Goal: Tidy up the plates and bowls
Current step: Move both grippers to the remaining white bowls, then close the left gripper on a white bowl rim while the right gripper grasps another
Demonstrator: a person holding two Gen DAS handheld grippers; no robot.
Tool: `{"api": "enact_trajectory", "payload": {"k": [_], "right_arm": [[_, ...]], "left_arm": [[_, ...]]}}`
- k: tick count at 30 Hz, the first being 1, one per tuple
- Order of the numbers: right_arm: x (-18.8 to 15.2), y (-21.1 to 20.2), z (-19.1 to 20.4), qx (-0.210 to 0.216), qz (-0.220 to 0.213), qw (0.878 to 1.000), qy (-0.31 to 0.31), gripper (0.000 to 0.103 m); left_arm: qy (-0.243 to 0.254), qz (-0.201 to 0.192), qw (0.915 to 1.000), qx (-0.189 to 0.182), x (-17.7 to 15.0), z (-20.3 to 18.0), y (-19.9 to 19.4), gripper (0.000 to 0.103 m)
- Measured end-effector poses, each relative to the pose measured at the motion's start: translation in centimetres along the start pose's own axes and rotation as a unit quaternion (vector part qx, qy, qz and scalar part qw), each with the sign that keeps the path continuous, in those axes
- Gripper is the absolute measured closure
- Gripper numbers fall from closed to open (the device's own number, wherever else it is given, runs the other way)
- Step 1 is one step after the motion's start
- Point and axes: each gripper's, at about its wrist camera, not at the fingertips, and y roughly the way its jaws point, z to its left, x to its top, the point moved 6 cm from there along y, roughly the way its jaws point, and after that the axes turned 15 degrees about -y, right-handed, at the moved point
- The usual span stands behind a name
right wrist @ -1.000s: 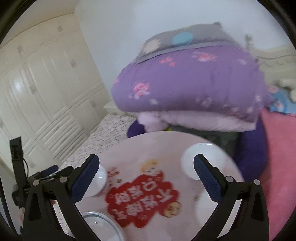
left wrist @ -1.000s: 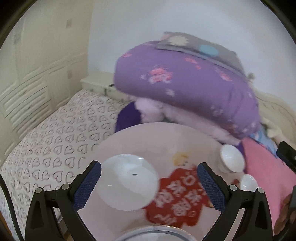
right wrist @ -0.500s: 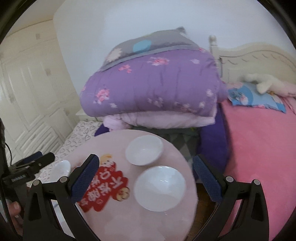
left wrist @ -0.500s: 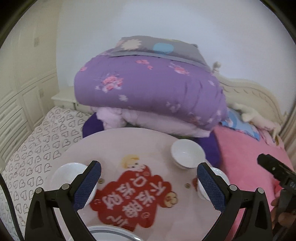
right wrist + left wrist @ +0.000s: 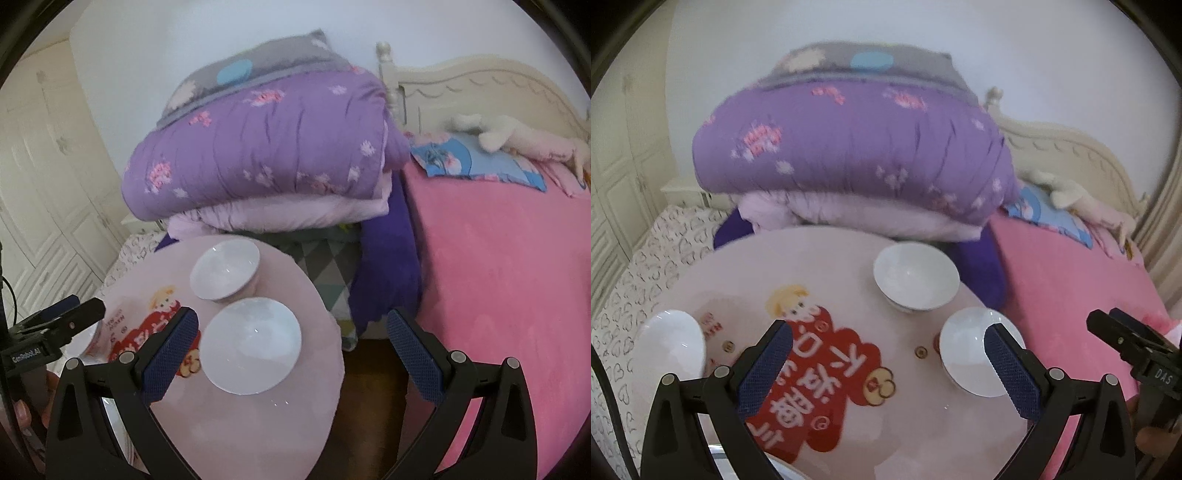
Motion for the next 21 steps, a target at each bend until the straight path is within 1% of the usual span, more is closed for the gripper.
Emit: {"api": "enact_trajectory", "payload": {"k": [3, 7, 12, 14, 15, 17, 18, 19, 20, 21], "right_arm": [[-0.7, 1.4, -0.4, 0.006, 0.022, 1.0, 0.006, 0.0], [-2.1, 4.2, -0.9, 0.023, 0.064, 0.997, 0.021, 0.0], [-3.4, 6.9, -1.1, 0.043, 0.102, 0.993, 0.035, 0.0], [-3.9, 7.8, -1.1, 0.053, 0.113, 0.991, 0.038, 0.003], [-4.1, 8.1, -1.1, 0.056, 0.117, 0.991, 0.038, 0.009], [-4.6, 9.0, -1.1, 0.066, 0.129, 0.988, 0.045, 0.018], [-4.7, 9.4, -1.1, 0.071, 0.134, 0.987, 0.05, 0.022], [-4.9, 9.8, -1.1, 0.076, 0.139, 0.986, 0.054, 0.024], [-5.1, 10.1, -1.2, 0.08, 0.143, 0.985, 0.058, 0.029], [-5.2, 10.4, -1.1, 0.084, 0.146, 0.984, 0.062, 0.034]], "left_arm": [[-0.002, 0.022, 0.9997, 0.008, -0.1, -0.4, 2.4, 0.001], [-0.003, 0.07, 0.9975, 0.008, -0.6, -1.1, 6.1, 0.001], [-0.017, 0.132, 0.991, 0.01, -1.4, -1.5, 11.0, 0.001], [-0.029, 0.158, 0.9871, 0.002, -1.6, -1.6, 12.8, 0.005], [-0.033, 0.171, 0.9847, 0.001, -1.7, -1.6, 13.8, 0.009], [-0.04, 0.192, 0.9806, -0.003, -2.2, -1.8, 15.0, 0.016], [-0.044, 0.205, 0.9778, -0.004, -2.4, -1.8, 15.8, 0.022], [-0.047, 0.213, 0.9759, -0.005, -2.5, -1.8, 16.4, 0.029], [-0.051, 0.221, 0.9738, -0.008, -2.5, -1.8, 17.1, 0.032], [-0.055, 0.228, 0.9719, -0.011, -2.6, -1.8, 17.7, 0.04]]}}
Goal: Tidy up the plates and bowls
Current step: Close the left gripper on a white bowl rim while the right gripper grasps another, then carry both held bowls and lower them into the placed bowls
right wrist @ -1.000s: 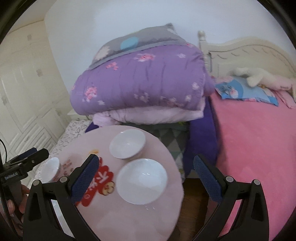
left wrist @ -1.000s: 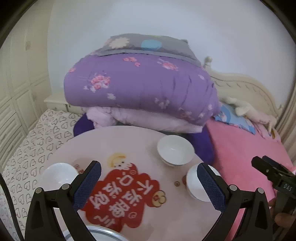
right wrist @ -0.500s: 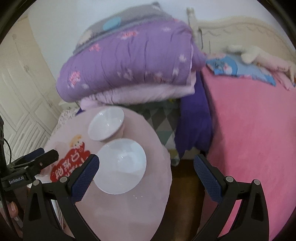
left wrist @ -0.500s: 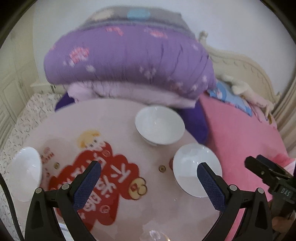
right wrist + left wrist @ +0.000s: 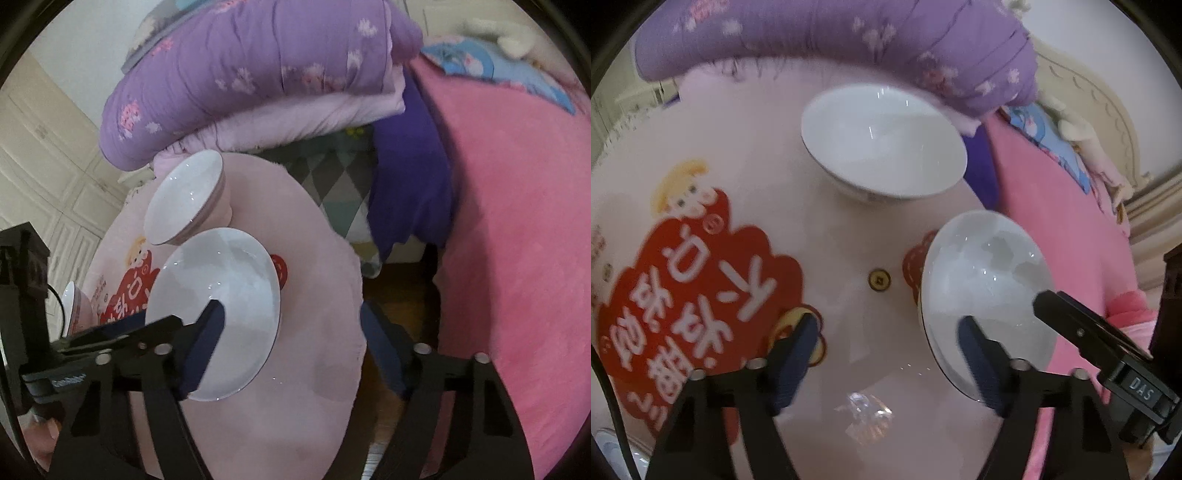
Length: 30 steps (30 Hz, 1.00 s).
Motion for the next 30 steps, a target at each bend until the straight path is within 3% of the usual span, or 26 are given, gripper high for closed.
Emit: {"api": "enact_trajectory", "payload": {"k": [4, 6, 9, 19, 30], "right_arm": [[-0.3, 0.8, 0.4, 0.016, 0.012, 1.0, -0.002, 0.058], [-0.5, 1.0, 0.8, 0.022, 0.017, 1.0, -0.005, 0.079], [-0.5, 1.0, 1.3, 0.023, 0.015, 1.0, -0.007, 0.087], [-0.4, 0.7, 3.5, 0.022, 0.018, 0.999, -0.015, 0.088], [2.1, -0.6, 11.1, 0.047, 0.002, 0.997, -0.069, 0.088]], "left_arm": [[-0.014, 0.023, 0.9993, -0.028, 1.1, -0.1, 1.5, 0.061], [-0.018, 0.028, 0.9984, -0.044, 1.6, -0.3, 1.8, 0.074], [-0.015, 0.032, 0.9978, -0.056, 2.2, -0.8, 2.4, 0.09], [-0.021, 0.014, 0.9982, -0.055, 1.9, 0.1, 1.5, 0.091], [-0.047, -0.045, 0.9963, -0.055, 0.4, 5.8, -7.7, 0.091]]}}
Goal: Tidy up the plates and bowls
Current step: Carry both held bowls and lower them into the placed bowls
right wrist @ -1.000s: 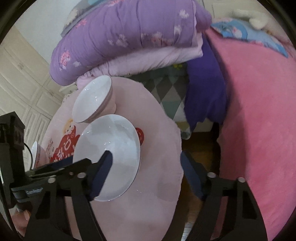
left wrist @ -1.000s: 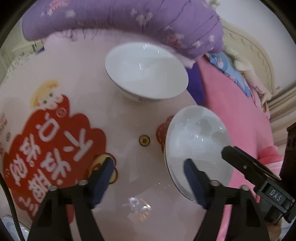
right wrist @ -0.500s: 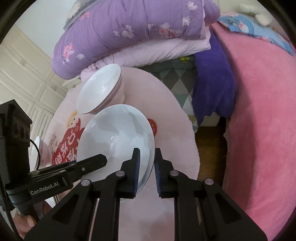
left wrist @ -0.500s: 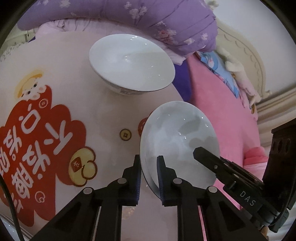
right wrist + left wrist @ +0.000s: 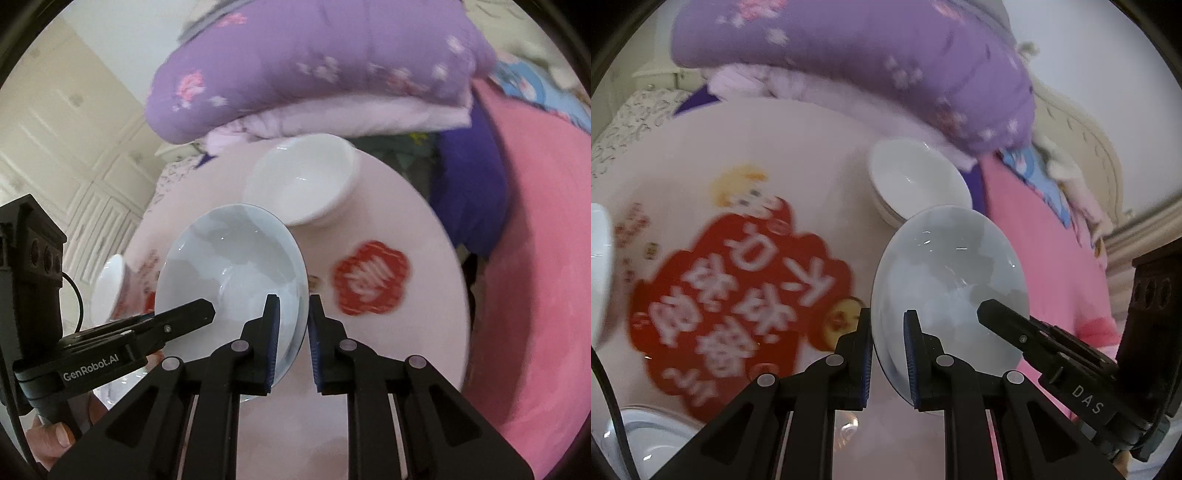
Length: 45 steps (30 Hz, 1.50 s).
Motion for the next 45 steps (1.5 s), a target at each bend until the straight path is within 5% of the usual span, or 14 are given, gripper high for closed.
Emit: {"api": "enact_trajectory", "payload": {"k": [11, 21, 31, 45], "right_arm": [[6.4, 1.1, 13.0, 0.049, -0.017, 0.994, -0.094, 0.088], [8.2, 5.5, 22.3, 0.102, 0.015, 0.984, -0.146, 0.088], [7.7, 9.3, 25.6, 0.112, 0.05, 0.979, -0.164, 0.088], [6.3, 13.2, 25.3, 0.095, 0.101, 0.974, -0.178, 0.087]], "left_arm": [[-0.045, -0.093, 0.9944, 0.021, 1.8, 8.9, -14.0, 0.091], [-0.092, -0.135, 0.9846, 0.061, -0.3, 16.6, -21.3, 0.091], [-0.108, -0.133, 0.9816, 0.084, -0.1, 19.5, -22.0, 0.091], [-0.096, -0.091, 0.9835, 0.123, 4.1, 20.6, -14.9, 0.091]]}}
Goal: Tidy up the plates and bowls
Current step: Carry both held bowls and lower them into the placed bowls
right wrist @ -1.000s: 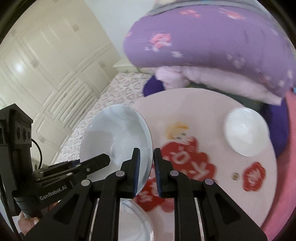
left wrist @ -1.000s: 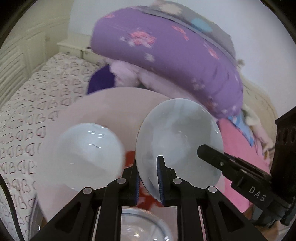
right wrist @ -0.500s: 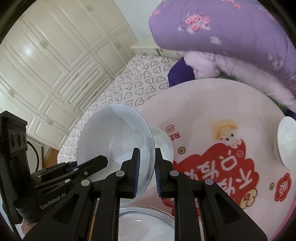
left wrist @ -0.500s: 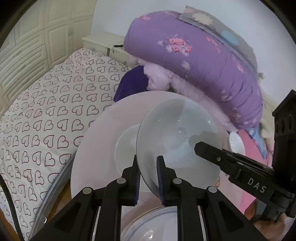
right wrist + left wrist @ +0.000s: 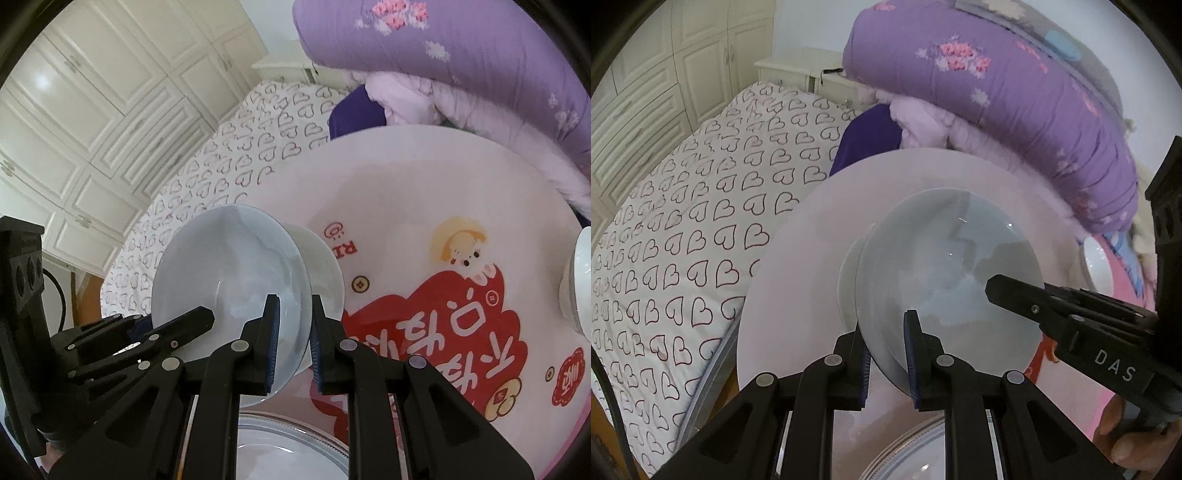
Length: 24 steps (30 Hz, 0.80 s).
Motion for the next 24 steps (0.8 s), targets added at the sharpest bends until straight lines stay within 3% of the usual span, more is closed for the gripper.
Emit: {"api": "enact_trajectory", "payload": {"k": [14, 17, 20, 24], "right_arm": [[-0.7, 0.8, -0.4, -0.004, 0.02, 1.0, -0.002, 0.084], [-0.6, 0.5, -0.2, -0.003, 0.017, 1.0, -0.003, 0.078], [-0.5, 0.0, -0.1, -0.009, 0.012, 1.0, -0.009, 0.069], [-0.4, -0.3, -0.2, -0.009, 0.01, 1.0, -0.01, 0.068]], "left_arm": [[0.018, -0.005, 0.9996, 0.019, 0.2, -0.3, 3.3, 0.087], [0.015, 0.002, 0.9998, 0.016, 0.0, -0.3, 3.6, 0.086], [0.016, 0.004, 0.9998, 0.012, 0.0, -0.4, 3.8, 0.079], [0.018, 0.005, 0.9998, 0.009, -0.1, -0.6, 3.6, 0.07]]}}
